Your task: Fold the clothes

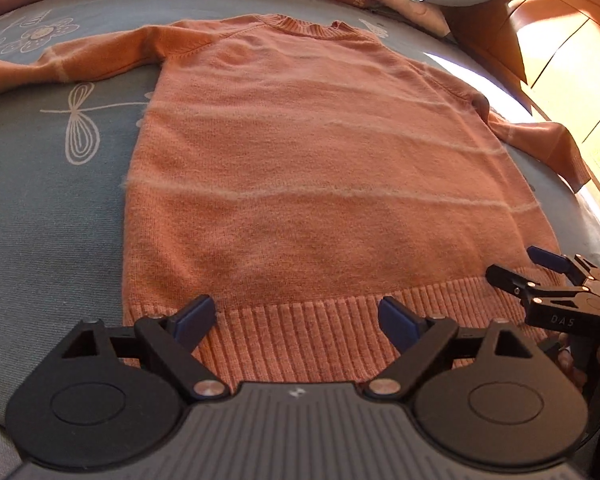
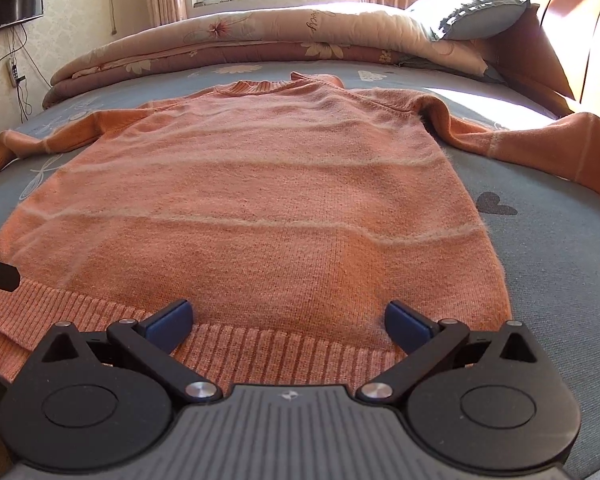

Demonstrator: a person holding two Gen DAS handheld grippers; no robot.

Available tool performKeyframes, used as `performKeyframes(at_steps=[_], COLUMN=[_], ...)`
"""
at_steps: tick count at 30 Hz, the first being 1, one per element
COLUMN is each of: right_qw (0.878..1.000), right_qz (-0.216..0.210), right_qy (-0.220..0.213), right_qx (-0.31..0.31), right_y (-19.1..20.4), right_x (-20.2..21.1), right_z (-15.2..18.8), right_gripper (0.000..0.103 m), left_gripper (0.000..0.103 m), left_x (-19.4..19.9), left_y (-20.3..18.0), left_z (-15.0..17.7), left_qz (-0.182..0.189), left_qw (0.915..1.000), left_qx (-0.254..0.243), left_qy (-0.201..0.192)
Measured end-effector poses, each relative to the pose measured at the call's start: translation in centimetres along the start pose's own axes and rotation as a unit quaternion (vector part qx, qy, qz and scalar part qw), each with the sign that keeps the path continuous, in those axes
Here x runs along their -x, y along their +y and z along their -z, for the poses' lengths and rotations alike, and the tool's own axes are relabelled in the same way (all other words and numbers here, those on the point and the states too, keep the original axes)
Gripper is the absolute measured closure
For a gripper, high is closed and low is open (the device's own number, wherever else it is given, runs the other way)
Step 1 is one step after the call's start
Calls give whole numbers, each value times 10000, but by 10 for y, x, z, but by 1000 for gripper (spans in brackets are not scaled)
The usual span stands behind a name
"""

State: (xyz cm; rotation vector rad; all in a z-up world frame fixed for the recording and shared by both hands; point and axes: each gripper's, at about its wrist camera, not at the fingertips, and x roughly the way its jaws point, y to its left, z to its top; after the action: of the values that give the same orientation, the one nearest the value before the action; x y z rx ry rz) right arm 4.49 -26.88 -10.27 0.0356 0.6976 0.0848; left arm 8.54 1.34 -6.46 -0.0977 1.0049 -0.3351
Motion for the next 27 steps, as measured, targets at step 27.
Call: performKeyframes(at_steps=[27], right_qw=[9957], right_qz=[172], right_qy=[-913], right_qx=[-40], right_y=[7], right_x=[11], right_z=[11], right_gripper=[0], left_gripper=[14], left_x=[-1], left_y=[4], left_z=[-20], left_qz=[-112], left_qw=[9968], left_qx=[139], left_qy=[-777])
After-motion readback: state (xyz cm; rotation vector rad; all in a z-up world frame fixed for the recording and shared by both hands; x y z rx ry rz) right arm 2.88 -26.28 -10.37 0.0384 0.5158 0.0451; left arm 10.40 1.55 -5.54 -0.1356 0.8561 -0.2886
